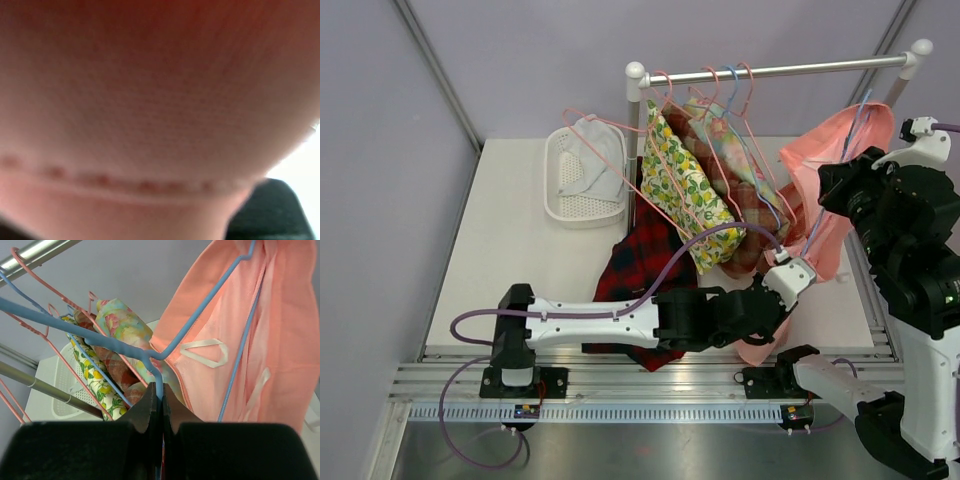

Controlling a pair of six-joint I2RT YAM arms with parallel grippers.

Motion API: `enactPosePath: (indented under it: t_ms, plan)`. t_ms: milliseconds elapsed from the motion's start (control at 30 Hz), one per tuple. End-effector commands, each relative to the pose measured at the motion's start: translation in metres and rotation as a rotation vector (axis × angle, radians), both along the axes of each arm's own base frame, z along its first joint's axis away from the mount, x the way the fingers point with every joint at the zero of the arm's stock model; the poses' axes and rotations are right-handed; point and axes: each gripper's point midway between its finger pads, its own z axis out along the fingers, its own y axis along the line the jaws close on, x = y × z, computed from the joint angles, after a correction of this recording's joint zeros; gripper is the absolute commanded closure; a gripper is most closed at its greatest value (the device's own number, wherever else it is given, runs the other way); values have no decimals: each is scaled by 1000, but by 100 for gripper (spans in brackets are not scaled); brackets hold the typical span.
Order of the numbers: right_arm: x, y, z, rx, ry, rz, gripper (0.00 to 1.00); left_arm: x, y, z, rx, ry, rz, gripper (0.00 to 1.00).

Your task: Remove the skirt from the hanger

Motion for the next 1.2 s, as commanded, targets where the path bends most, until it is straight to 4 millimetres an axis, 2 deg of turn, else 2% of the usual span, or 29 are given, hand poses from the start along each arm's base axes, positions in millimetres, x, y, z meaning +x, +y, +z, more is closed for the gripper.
enactPosePath:
  t_ms: [0,33,100,133,167,200,233,267,333,433,500,600,667,700,733,767,800,833,867,900,933,1000,1067,1133,1167]
  plan:
    - [-16,-9,56,31,-176,-20,100,3,14,10,-82,8,72,100]
    - [-17,-11,61,29,-186,-26,100,-13,16,4,-75,24,49,100]
    - [-13,-13,65,10,-188,-41,100,-33,31,-26,-6,36,36,100]
    - [-16,-17,72,5,-203,-53,100,-57,34,-36,7,58,15,100]
    - [-12,-16,74,1,-204,-56,100,-64,48,-60,64,55,32,100]
    - [-12,-17,78,4,-213,-63,100,-74,53,-71,81,71,30,100]
    - [-15,-19,87,9,-234,-68,100,-95,59,-83,95,108,17,100]
    - [-12,-18,90,8,-237,-67,100,-101,71,-101,138,105,34,100]
    - [-14,-18,99,18,-258,-63,100,-126,82,-114,151,137,37,100]
    - [-14,-16,99,24,-253,-57,100,-133,100,-128,214,108,96,100]
    - [-15,-15,96,29,-242,-49,100,-133,100,-125,213,106,122,100]
    - [-26,-12,88,53,-212,-18,100,-113,101,-113,226,48,199,100]
    - [-41,-8,77,87,-168,18,100,-83,91,-104,264,50,261,100]
    - [-47,-3,72,120,-149,48,100,-57,79,-81,232,65,314,100]
    - [-60,-3,69,138,-146,65,100,-42,80,-91,294,35,344,100]
    - [-65,-1,58,144,-110,79,100,-29,75,-86,296,22,363,100]
    - [-71,3,52,163,-88,104,100,-1,74,-81,310,0,396,100]
    - [-78,3,43,162,-57,112,100,11,61,-73,283,16,396,100]
    - [-83,3,41,164,-47,119,100,24,56,-69,272,31,397,100]
    - [-90,2,44,168,-55,127,100,54,57,-67,273,46,425,100]
    - [-93,0,39,151,-31,120,100,60,48,-66,252,90,391,100]
    - [-98,-10,49,110,-63,89,100,84,43,-59,228,122,398,100]
    - [-98,-17,61,85,-96,64,100,85,45,-62,245,139,397,100]
    - [-91,-14,70,49,-117,81,100,77,54,-75,289,147,402,100]
    - [-94,-13,80,55,-148,87,100,70,67,-103,349,171,423,100]
